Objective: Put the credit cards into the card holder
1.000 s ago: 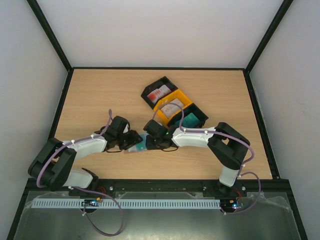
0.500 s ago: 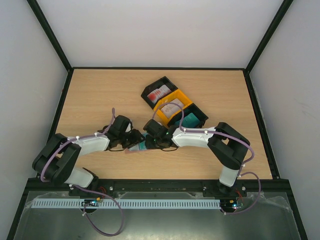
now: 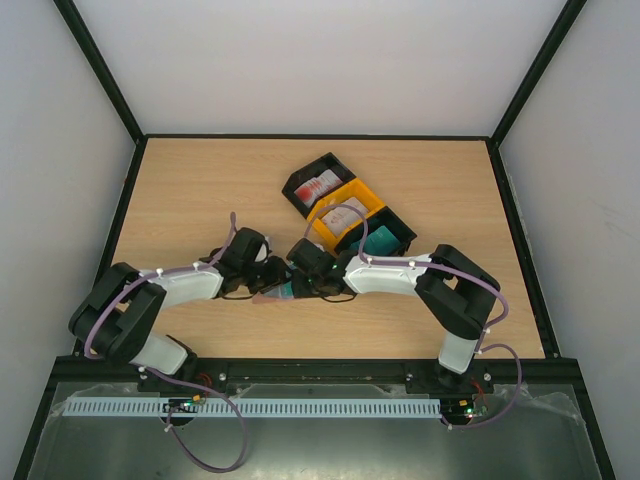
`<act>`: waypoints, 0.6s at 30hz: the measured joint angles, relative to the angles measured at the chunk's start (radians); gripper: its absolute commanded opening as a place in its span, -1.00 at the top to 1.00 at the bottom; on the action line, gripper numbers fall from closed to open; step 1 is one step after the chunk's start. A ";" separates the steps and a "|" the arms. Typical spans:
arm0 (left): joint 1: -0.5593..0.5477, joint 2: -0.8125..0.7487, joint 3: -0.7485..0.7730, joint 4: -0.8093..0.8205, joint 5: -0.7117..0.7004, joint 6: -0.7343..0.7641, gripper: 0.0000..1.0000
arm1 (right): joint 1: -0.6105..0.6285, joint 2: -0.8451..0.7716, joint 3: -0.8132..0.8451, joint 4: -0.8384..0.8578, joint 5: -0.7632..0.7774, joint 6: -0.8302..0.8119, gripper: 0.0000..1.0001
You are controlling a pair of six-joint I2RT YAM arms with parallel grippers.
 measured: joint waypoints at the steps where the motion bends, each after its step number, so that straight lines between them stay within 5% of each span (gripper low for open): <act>1: -0.001 0.000 0.000 -0.001 -0.002 0.003 0.08 | 0.000 0.000 0.000 -0.003 0.005 0.000 0.11; 9: -0.003 -0.038 0.005 -0.061 -0.015 0.019 -0.01 | 0.000 -0.037 0.000 -0.043 0.085 0.010 0.04; 18: -0.005 -0.061 0.014 -0.105 -0.034 0.035 0.49 | 0.000 -0.089 0.000 -0.046 0.130 0.045 0.06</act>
